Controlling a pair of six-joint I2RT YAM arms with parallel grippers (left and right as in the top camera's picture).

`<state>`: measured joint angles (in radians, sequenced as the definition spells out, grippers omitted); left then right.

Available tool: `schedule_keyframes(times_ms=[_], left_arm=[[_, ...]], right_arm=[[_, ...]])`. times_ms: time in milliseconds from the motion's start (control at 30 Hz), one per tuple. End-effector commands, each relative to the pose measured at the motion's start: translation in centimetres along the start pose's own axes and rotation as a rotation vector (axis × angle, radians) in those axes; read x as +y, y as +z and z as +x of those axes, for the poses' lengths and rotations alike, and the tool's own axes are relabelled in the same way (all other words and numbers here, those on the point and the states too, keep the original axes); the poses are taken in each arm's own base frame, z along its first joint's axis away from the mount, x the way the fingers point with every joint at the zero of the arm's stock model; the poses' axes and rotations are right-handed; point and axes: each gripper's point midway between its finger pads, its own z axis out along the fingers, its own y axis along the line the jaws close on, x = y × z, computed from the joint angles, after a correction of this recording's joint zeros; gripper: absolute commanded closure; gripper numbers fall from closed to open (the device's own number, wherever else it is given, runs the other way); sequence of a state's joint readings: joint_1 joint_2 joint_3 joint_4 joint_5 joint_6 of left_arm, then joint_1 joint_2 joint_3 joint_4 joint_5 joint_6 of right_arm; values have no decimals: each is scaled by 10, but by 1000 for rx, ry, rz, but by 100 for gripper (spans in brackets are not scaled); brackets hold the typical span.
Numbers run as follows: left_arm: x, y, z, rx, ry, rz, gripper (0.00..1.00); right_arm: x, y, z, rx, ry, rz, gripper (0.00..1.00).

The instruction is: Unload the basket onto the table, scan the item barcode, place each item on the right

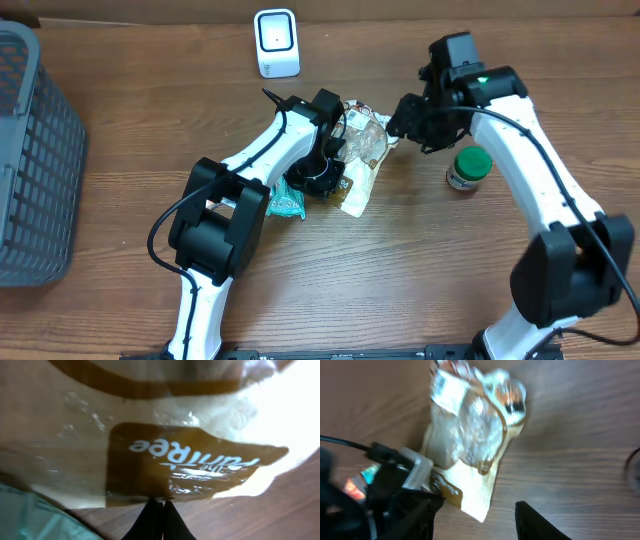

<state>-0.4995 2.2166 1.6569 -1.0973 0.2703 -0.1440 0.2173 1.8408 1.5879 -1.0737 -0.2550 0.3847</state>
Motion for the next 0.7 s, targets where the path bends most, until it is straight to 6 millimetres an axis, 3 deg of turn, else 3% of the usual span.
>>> schedule_keyframes(times_ms=[0, 133, 200, 267, 400, 667], left_arm=[[-11, -30, -12, -70, -13, 56, 95], [-14, -81, -29, -212, 22, 74, 96], [-9, -105, -41, -306, 85, 73, 96], [-5, -110, -49, -344, 142, 64, 96], [1, -99, -59, -355, 212, 52, 96], [-6, -59, -74, -328, 335, 107, 96]], right_arm=[[1, 14, 10, 63, 17, -37, 51], [-2, 28, 14, 100, -11, -77, 46], [-3, 45, 21, 136, -29, -135, 46], [-6, 58, 27, 162, -26, -166, 45], [-18, 83, 36, 184, -4, -195, 45], [-29, 109, 40, 156, 12, -204, 44]])
